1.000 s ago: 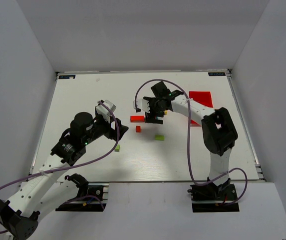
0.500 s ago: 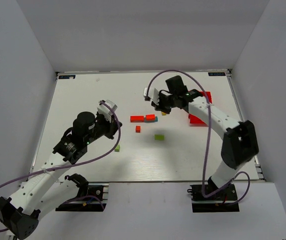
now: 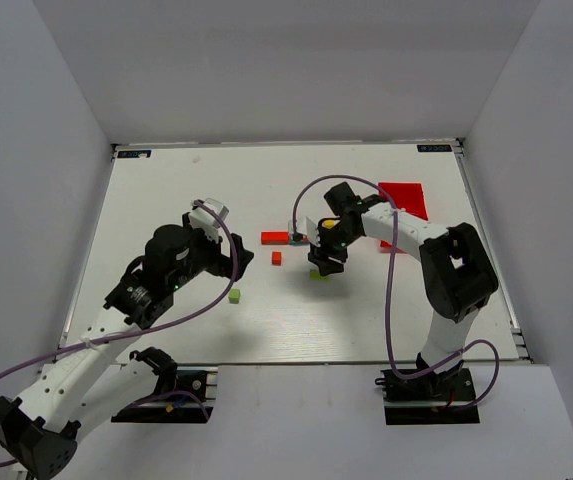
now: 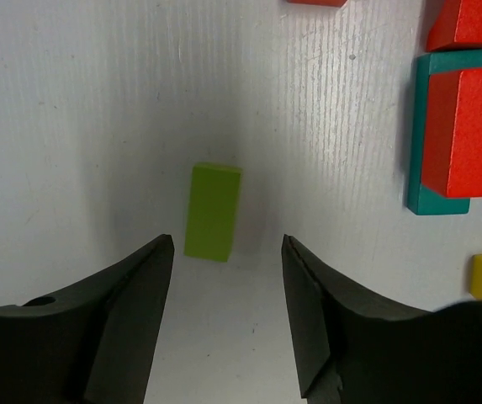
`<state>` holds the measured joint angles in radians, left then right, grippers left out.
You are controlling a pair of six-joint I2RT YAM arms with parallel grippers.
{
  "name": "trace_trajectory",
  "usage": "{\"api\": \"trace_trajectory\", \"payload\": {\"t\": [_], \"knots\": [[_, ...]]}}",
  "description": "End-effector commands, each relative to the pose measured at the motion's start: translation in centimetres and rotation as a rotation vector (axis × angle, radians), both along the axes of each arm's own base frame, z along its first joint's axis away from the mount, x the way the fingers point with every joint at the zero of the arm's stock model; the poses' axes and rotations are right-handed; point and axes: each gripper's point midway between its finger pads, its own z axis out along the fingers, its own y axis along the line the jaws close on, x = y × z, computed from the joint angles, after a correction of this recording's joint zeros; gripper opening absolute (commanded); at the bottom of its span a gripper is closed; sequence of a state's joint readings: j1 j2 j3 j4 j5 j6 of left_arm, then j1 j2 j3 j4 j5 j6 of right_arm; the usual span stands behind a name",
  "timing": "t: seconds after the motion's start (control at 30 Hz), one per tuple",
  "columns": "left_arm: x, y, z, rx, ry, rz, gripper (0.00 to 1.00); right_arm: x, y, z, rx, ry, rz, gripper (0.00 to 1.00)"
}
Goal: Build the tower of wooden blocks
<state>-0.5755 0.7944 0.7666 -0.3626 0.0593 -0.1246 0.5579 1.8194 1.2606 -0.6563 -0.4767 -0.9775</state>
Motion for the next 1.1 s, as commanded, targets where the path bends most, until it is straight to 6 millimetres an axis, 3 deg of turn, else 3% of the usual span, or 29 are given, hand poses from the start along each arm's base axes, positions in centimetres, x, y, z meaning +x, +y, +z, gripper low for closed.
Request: {"api": "trace_trajectory", "payload": {"t": [0.0,0.1,0.87,1.07], "knots": [[-0.2,0.1,0.5,-0.019,-0.006,0.002,1.00,-0.3,0.0,-0.1,0.005,-0.016,0.025,0.63],[-0.3,0.0,0.9,-0.031,-0.020,-0.007,1.00,-0.1,0.2,-0.9,-0.007,-0.026,0.014,0.67],[-0.4,-0.1,0.9,-0.026,-0.024,-0.019,1.00,-1.0,0.7,-3.4,-0.101,-0.052,0.001,0.67],[-0.4,-0.1,0.9,-0.026,-0.024,-0.019,1.00,-1.1,0.4,-4.0,-0.138,-0.068,-0.001,0.49]]}}
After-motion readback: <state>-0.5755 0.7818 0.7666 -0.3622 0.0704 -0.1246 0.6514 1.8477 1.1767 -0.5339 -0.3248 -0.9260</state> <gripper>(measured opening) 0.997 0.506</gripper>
